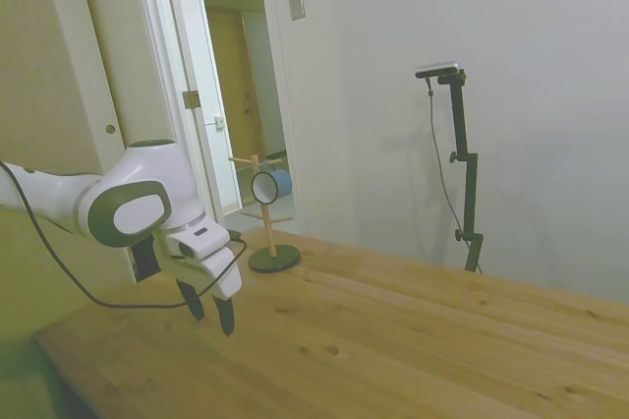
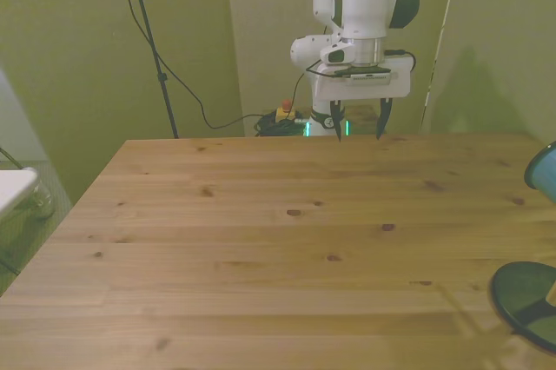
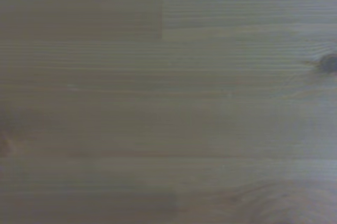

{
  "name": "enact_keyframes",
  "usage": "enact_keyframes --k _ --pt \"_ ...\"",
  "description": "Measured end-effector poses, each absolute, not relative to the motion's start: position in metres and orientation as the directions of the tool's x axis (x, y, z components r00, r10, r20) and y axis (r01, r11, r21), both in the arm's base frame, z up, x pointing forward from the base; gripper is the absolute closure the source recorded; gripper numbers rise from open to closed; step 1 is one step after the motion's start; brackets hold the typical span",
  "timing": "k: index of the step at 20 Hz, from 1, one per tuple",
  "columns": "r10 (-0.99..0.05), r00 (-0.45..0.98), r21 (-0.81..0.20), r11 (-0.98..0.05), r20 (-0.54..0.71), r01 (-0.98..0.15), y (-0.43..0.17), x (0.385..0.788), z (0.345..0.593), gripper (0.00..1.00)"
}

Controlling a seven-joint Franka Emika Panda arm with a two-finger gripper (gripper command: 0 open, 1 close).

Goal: Unload the mug

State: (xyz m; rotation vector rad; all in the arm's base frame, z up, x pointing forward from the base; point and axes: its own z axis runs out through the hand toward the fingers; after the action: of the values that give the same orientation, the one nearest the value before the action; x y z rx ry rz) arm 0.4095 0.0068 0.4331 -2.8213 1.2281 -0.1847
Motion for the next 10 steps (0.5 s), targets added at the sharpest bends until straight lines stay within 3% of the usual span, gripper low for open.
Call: enact_keyframes --k 3,10 --pt "-0.719 0.687 -0.128 -0.695 0.105 -0.707 0.006 0.414 0.436 0.00" --pt "-0.702 0.671 -0.258 -0.712 0.238 -0.654 0.015 0.478 0.480 0.00"
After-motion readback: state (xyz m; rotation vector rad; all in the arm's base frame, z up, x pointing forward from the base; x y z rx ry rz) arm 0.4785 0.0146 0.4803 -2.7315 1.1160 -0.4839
